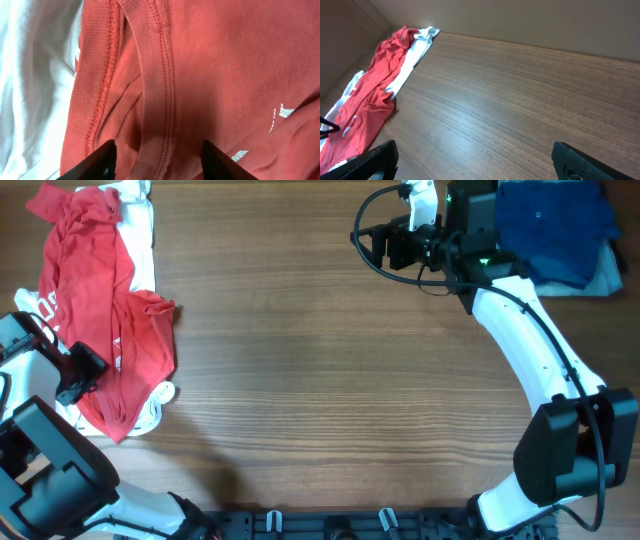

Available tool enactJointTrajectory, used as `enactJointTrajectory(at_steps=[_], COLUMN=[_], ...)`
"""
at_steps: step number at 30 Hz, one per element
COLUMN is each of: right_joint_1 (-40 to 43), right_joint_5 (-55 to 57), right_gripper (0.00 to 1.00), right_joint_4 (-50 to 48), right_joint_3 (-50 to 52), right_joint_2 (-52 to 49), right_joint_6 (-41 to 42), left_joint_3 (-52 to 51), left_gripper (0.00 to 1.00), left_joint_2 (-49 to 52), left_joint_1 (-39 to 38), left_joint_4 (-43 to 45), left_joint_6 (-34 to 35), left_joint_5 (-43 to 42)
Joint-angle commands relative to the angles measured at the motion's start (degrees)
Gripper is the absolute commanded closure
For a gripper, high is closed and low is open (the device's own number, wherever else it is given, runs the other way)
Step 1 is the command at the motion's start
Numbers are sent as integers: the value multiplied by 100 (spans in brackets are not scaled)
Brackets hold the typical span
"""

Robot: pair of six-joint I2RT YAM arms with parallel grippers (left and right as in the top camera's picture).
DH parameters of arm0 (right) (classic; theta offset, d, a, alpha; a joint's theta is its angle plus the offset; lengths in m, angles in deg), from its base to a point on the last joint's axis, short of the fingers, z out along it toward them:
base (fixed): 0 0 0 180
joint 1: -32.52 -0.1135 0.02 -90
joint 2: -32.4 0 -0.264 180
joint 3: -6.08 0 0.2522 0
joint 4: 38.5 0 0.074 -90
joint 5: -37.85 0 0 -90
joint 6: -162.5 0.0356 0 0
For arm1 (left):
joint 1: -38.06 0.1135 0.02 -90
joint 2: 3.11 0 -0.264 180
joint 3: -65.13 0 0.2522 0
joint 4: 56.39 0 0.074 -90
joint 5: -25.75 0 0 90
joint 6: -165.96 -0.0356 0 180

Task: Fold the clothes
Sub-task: 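Reach the left gripper to the red shirt collar in the pile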

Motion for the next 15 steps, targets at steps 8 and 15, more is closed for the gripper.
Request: enactJointTrajectory(at_steps=[8, 15], right_joint_1=[-11, -11], right_joint_5=[173, 173], right_gripper=[1, 1], right_joint_4=[-42, -52], right_joint_3=[-122, -122], right_joint_2=[-90, -90], right_joint_6=[-59, -59], left_joint_3=[-33, 24], left_gripper=[62, 87], left_joint_2=[411, 315], left_joint_1=[26, 26], left_joint_4=[90, 76], left_joint_6=[280, 343], left_joint_5=[-13, -435])
